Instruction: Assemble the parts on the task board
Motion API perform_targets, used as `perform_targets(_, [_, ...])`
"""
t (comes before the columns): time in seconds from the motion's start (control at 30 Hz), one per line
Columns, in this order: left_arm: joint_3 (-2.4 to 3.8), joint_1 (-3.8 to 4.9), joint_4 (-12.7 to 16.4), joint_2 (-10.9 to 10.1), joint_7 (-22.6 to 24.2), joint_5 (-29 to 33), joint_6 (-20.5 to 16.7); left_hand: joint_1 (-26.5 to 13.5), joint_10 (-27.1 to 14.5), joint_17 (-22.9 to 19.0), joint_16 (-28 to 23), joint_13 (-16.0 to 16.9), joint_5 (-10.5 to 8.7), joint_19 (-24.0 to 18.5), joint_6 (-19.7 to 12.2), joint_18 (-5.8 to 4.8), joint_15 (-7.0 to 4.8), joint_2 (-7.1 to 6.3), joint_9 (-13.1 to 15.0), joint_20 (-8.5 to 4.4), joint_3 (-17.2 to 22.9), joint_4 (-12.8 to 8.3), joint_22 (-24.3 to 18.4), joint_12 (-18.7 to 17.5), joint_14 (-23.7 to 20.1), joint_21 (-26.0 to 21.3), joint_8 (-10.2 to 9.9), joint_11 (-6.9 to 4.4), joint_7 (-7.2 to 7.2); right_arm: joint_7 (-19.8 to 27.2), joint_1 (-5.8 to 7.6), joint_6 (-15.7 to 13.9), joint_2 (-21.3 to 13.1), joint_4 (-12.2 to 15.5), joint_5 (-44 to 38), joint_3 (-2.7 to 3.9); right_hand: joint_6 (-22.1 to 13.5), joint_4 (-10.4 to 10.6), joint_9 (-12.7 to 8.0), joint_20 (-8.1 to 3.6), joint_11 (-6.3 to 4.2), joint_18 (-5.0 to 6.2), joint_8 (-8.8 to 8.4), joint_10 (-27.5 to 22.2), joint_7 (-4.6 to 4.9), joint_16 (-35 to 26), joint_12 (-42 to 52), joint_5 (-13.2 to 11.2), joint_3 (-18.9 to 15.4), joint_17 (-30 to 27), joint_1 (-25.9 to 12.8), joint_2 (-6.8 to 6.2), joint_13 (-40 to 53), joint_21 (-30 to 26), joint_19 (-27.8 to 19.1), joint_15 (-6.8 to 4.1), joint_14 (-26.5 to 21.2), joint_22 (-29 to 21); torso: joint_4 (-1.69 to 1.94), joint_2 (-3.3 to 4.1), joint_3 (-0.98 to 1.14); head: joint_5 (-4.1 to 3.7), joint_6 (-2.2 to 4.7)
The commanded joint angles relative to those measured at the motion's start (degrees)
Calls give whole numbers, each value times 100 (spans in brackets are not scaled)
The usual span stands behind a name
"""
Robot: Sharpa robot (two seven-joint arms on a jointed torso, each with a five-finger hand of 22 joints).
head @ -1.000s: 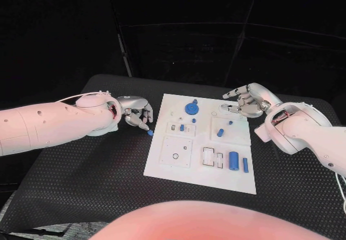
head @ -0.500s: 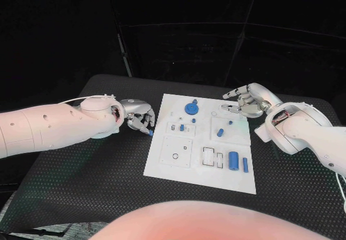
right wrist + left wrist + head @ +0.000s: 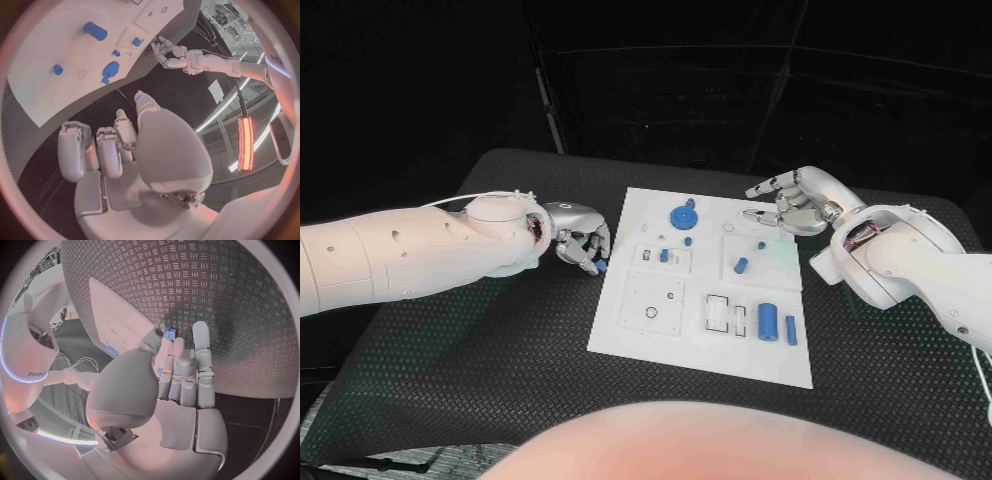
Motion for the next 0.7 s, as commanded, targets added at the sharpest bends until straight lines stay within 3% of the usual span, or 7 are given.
perform_targets(0.03, [1,3,-8,34,-70,-68,212,-11,-41,-13,-26,-7,-42,-14,-11,13,11,-27,-15,30,-46,8,-7,28,-24,-26,-36,3,50,47,8,28,5,11,7,2,-39,-3,-2,-21,19,53,11,-17,0,-19,35,27,-33,1389,-31,18,6,-16,2,-4,557,175,-6,6,-1,-5,0])
perform_targets(0.23, [0,0,-22,86,-77,-71,237,-12,-50,-20,-28,-6,-86,-16,9,16,21,-6,-34,43,-106,27,-10,54,-36,-34,-55,13,57,46,8,29,10,8,7,2,-39,-3,-2,-21,19,53,11,-17,0,-19,35,27,-33,1389,-31,18,6,-16,2,-4,557,175,8,3,1,-18,0])
perform_targets(0.7, [0,-7,-141,164,-231,-73,354,98,-21,-5,7,-54,-96,-1,199,28,11,132,-60,49,-210,52,-14,48,-21,-42,-41,-4,32,43,8,33,14,0,7,2,-39,-3,-2,-21,19,53,11,-17,0,-19,35,27,-33,1389,-31,18,6,-16,2,-4,557,175,1,2,1,-32,0])
